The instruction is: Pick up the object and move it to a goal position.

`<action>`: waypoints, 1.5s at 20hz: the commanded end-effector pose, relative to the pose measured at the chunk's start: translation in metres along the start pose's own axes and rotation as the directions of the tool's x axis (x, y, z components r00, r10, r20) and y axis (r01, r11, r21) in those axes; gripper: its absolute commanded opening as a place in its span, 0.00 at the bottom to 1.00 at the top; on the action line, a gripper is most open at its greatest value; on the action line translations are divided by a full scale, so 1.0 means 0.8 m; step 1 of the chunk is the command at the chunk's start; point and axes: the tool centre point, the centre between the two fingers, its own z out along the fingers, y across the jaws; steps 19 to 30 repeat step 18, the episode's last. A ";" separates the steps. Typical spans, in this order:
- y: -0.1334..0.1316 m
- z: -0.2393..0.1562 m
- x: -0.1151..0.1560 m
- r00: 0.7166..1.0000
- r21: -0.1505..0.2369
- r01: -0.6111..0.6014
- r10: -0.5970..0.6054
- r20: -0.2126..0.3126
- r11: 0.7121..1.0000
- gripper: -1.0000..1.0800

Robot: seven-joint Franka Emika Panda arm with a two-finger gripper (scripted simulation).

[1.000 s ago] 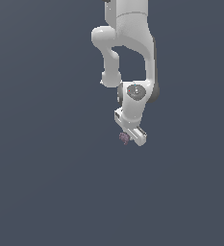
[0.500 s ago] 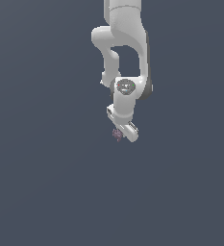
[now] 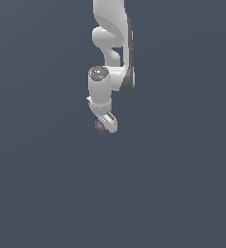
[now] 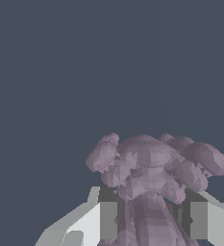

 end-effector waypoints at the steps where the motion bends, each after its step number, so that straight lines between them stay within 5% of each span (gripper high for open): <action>1: 0.028 -0.012 0.020 1.000 0.000 0.000 0.000 0.000 1.000 0.00; 12: 0.102 -0.045 0.080 1.000 0.000 0.001 -0.001 0.000 1.000 0.00; 30: 0.107 -0.048 0.087 1.000 0.000 0.001 -0.001 -0.001 1.000 0.00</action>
